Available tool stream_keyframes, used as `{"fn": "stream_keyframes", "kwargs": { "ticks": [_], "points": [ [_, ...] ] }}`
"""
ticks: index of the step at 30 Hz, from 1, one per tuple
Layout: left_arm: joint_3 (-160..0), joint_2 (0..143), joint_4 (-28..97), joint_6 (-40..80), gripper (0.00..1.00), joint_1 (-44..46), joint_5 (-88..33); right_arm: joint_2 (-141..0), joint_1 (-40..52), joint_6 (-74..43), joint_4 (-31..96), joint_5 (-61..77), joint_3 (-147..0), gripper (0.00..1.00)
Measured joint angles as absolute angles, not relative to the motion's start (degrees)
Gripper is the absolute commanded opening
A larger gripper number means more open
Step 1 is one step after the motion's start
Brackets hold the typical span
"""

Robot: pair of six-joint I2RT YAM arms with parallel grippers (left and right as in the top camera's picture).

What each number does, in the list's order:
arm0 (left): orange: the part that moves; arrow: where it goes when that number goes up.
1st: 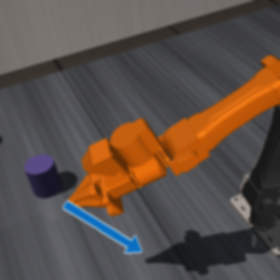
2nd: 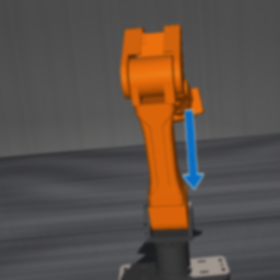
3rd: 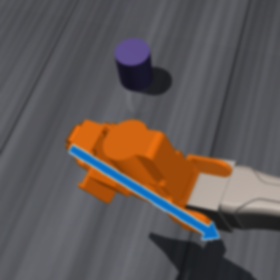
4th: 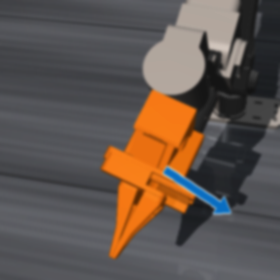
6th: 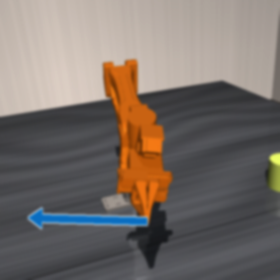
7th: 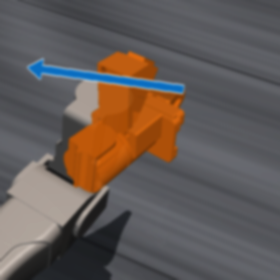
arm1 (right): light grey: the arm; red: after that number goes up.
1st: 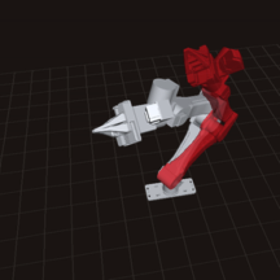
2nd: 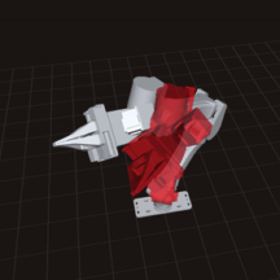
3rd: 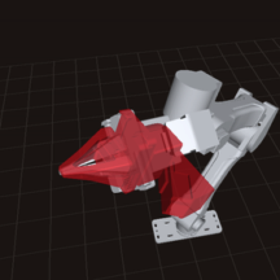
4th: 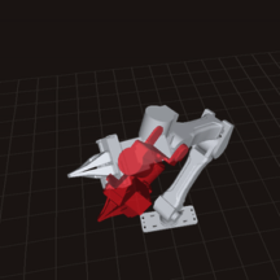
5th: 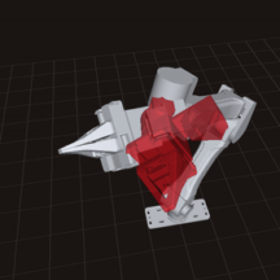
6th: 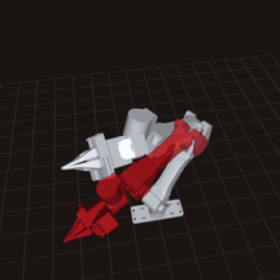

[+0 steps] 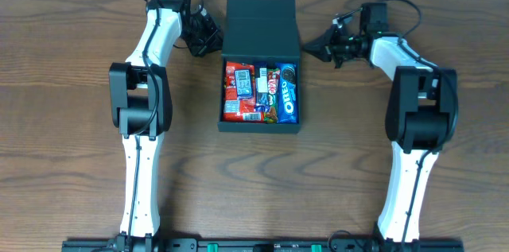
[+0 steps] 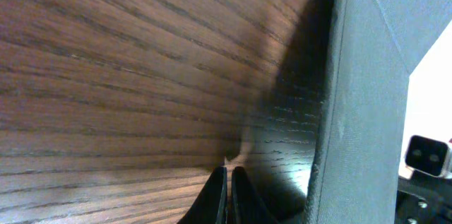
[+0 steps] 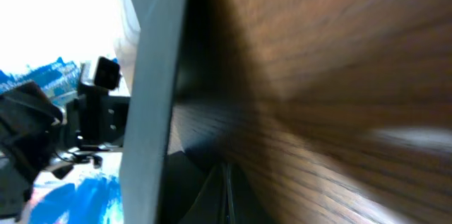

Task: Pack container
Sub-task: 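Grip the lid edge with both grippers and lift it upright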

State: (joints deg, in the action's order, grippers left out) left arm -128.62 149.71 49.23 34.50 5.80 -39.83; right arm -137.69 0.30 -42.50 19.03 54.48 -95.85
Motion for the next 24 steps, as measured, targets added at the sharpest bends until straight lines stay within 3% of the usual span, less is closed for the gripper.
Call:
{"fn": "stream_keyframes", "kwargs": {
  "ticks": [12,24],
  "points": [
    [-128.6,149.7,48.3,33.5,0.06,6.2,-39.7,-140.0,1.5,-41.0,15.3,57.4,-95.9,0.02],
    [-128.6,149.7,43.2,26.9,0.06,5.7,-45.4,-140.2,1.7,-37.6,-6.0,68.4,-95.8,0.02]
  ]
}}
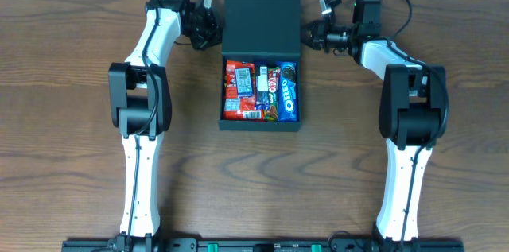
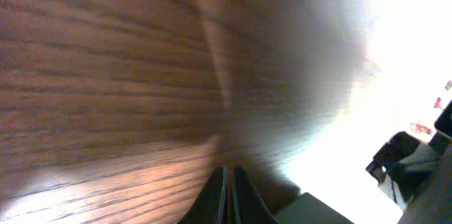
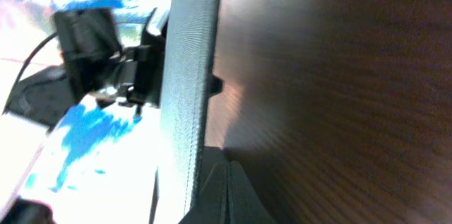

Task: Pack container
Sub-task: 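Grip the lid edge with both grippers and lift it upright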

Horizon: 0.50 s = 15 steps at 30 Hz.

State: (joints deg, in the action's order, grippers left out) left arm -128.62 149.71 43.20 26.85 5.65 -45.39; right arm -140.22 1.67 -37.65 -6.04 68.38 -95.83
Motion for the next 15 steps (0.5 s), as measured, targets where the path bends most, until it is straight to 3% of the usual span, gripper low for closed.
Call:
{"fn": "stream_keyframes", "kwargs": {
  "ticks": [15],
  "points": [
    [-131.7,146.2,42.5,17.8,0.05,2.9,-52.6,-140.1,1.7,-39.1,-19.3,78.0,-95.8,0.02]
  ]
}}
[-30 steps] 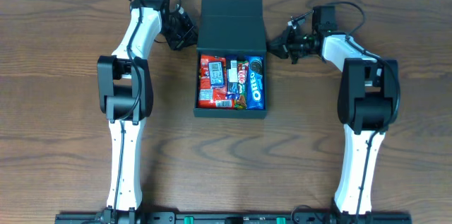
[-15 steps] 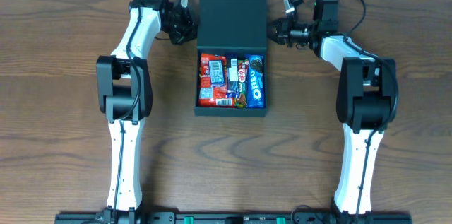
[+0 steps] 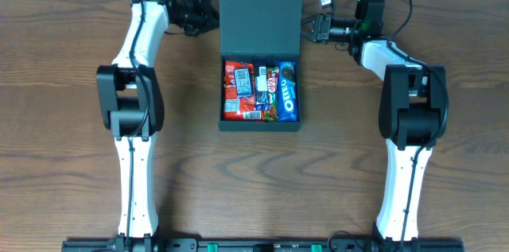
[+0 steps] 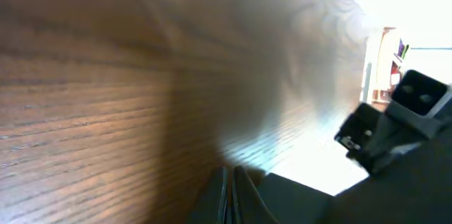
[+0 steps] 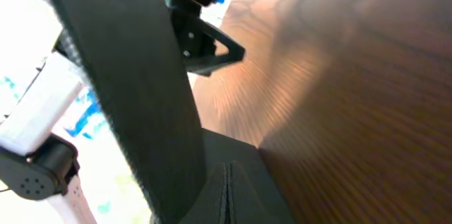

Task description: Pack container

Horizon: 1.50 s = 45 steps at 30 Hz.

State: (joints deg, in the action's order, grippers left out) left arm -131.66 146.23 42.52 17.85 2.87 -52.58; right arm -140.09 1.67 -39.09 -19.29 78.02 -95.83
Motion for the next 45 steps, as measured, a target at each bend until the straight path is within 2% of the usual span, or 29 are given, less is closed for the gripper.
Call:
{"fn": "stream_keyframes", "kwargs": {
  "ticks": [12,24,38,45],
  "points": [
    [-132.4,132.2,47.7,9.0,0.06,3.2,-53.5,-131.1,1.7,-41.3,-22.0,83.2,-95.8,0.02],
    [-132.5,128.7,65.5,-6.3,0.06,3.8,-51.5,-127.8,1.8,-45.1,-21.6,88.0,-95.9,0.02],
    [-132.5,128.2,80.2,-23.1,0.06,4.5,-50.6,-127.8,2.2,-56.0,-22.5,88.3,-95.9,0.02],
    [-132.5,128.2,81.8,-25.8,0.06,5.0,-49.2,-127.8,2.2,-60.1,-33.9,87.7,-95.9,0.02]
  ]
}}
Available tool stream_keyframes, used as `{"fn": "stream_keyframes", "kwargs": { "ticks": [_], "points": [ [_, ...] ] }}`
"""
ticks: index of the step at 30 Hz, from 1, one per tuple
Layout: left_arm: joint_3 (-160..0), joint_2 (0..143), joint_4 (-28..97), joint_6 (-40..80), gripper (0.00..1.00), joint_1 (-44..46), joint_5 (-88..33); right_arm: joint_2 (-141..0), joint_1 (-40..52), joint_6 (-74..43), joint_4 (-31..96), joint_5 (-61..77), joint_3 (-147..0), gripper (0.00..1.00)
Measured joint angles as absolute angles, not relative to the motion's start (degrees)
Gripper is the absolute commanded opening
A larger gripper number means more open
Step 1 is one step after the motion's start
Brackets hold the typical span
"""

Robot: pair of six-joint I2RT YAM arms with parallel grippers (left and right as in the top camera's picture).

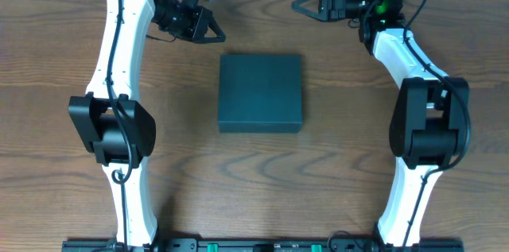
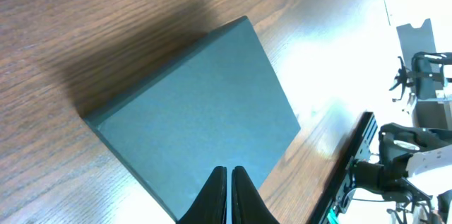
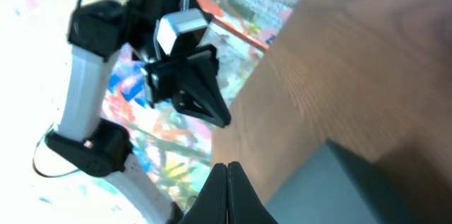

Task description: Pack container

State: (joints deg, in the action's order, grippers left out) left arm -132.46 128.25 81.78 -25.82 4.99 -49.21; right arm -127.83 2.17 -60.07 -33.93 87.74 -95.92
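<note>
The dark teal box lies shut in the middle of the table, lid down, its contents hidden. In the left wrist view the box shows as a flat lid top from above. My left gripper hangs shut and empty above the table, back-left of the box. My right gripper is shut and empty too, raised at the back right of the box. A corner of the box shows low in the right wrist view, below my shut right gripper.
The wooden table spreads round the box. Its far edge runs along the top of the overhead view, behind both wrists. Both arms reach in from the front along the left and right sides.
The lid stood upright at the back of the open box, snacks showing. Now it lies flat over the box. Both shut grippers have come away from the lid and stand higher and wider apart.
First the box was open with snacks inside, its lid lying back, both shut grippers at the lid's two sides. Then the lid stood steeper, then upright with the grippers behind it. Now the box is shut and both grippers are clear of it.
</note>
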Motion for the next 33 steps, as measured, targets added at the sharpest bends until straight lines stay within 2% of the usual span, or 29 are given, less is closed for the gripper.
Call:
{"fn": "stream_keyframes", "kwargs": {
  "ticks": [3,7,13,16,23,33],
  "points": [
    [-132.5,128.2,79.7,-25.0,0.06,5.0,-48.2,-127.8,2.2,-61.4,-39.7,85.6,-96.0,0.02],
    [-132.5,127.6,73.4,-19.1,0.06,5.0,-44.4,-127.8,2.2,-59.1,-38.0,78.6,-96.0,0.02],
    [-132.5,125.0,66.6,-3.0,0.06,5.0,-33.7,-127.5,2.2,-49.1,-9.0,56.2,-96.7,0.02],
    [-132.5,124.8,67.2,-0.1,0.06,5.0,-31.1,-127.5,2.1,-44.1,2.3,48.4,-96.5,0.02],
    [-132.5,124.8,68.9,0.2,0.06,5.0,-27.8,-123.7,2.1,-30.8,23.5,35.6,-96.2,0.02],
    [-132.5,124.0,75.7,-1.5,0.06,5.0,-27.9,-99.7,2.1,-11.3,42.3,25.5,-96.7,0.02]
  ]
}}
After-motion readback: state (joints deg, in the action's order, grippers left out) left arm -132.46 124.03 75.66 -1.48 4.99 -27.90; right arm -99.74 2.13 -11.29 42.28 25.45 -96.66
